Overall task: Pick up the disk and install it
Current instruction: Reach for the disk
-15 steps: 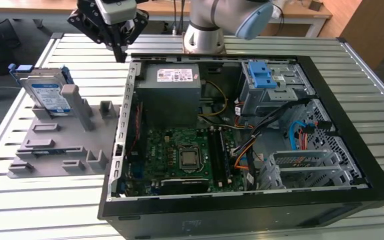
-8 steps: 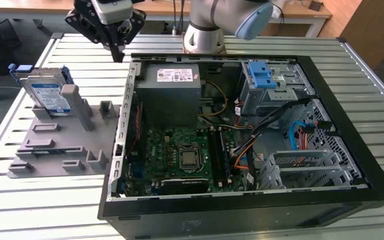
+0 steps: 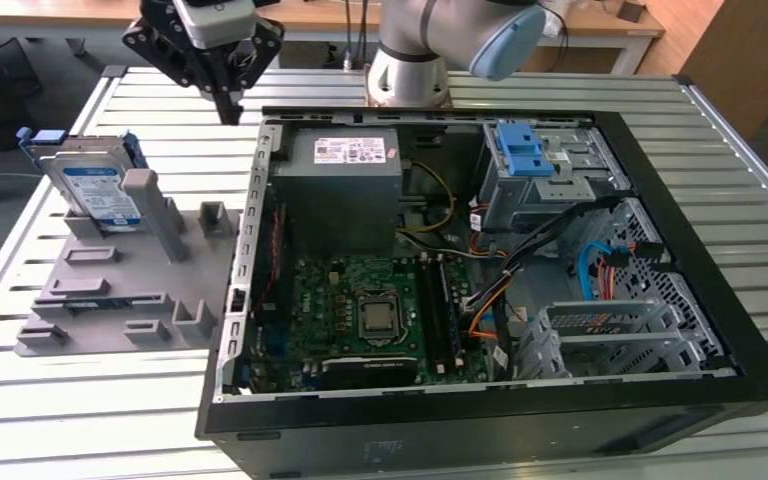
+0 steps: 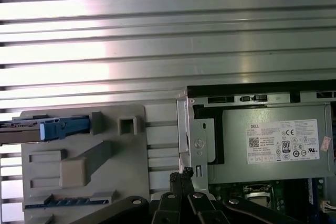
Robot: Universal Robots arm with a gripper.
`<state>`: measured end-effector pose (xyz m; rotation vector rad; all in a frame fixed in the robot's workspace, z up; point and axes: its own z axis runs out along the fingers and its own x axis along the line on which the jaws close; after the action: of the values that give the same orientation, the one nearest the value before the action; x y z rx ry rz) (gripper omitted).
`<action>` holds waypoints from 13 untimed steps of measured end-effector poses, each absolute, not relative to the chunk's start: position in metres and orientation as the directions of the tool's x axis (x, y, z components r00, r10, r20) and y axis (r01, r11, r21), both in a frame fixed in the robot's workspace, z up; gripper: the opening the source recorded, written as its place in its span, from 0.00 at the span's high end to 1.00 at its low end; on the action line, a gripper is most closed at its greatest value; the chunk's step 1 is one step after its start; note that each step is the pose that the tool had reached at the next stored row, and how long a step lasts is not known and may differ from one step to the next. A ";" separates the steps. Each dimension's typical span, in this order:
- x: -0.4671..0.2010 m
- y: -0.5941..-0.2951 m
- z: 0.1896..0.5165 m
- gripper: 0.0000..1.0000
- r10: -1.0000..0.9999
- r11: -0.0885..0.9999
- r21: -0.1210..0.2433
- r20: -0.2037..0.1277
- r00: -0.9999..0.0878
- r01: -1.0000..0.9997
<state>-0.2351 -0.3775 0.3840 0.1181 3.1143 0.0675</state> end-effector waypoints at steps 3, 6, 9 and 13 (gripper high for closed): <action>-0.238 -0.377 0.384 0.89 0.076 0.996 0.044 -0.023 -0.997 0.075; -0.241 -0.376 0.384 0.89 0.076 0.996 0.044 -0.023 -0.997 0.075; -0.244 -0.375 0.383 0.89 0.076 0.996 0.044 -0.023 -0.997 0.075; -0.249 -0.373 0.382 0.89 0.070 0.997 0.044 -0.023 -0.997 0.069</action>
<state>-0.2485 -0.3732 0.3820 0.1081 3.1147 0.0677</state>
